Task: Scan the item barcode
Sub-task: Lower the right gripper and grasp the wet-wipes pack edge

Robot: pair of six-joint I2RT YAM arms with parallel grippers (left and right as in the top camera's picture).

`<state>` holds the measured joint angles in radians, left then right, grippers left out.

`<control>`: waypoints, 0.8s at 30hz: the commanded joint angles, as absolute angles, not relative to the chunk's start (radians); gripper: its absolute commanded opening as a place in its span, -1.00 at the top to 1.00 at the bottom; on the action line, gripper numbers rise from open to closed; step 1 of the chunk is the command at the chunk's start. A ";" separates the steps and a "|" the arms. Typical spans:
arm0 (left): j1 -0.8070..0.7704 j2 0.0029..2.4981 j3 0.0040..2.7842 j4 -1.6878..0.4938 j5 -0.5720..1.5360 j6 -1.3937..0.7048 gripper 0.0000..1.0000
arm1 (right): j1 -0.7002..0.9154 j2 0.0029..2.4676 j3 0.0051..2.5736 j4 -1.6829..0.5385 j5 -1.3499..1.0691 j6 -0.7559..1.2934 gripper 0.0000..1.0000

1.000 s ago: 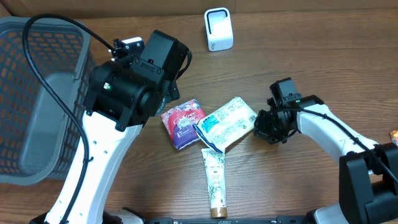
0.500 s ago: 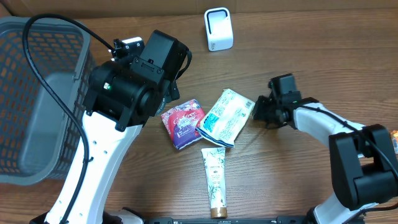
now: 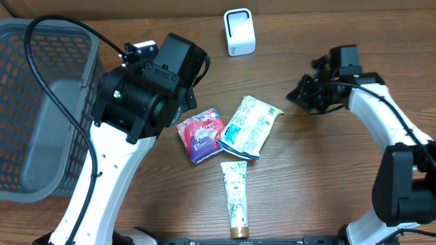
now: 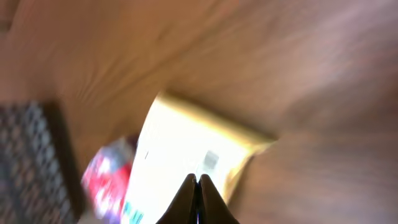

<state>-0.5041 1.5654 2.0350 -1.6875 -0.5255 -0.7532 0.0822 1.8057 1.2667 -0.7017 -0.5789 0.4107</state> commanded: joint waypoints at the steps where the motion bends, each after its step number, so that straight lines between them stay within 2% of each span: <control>1: -0.509 1.565 2.035 -1.689 -0.525 -0.764 -1.00 | 0.195 1.802 1.281 -0.719 -0.663 0.385 0.93; 7: -0.509 1.565 2.035 -1.689 -0.525 -0.764 -1.00 | 0.395 1.802 1.281 -0.622 -0.475 0.425 0.93; 13: -0.509 1.565 2.035 -1.689 -0.525 -0.764 -1.00 | 0.516 1.819 1.279 -0.613 -0.315 0.456 0.93; 18: -0.509 1.565 2.035 -1.689 -0.526 -0.764 -0.99 | 0.563 1.855 1.275 -0.700 -0.313 0.459 0.93; 24: -0.509 1.565 2.035 -1.689 -0.526 -0.764 -0.99 | 0.574 1.860 1.269 -0.937 -0.252 0.394 0.92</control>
<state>-0.5041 1.5654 2.0350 -1.6875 -0.5255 -0.7532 0.5709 1.8545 1.2659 -0.8650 -0.3279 0.4351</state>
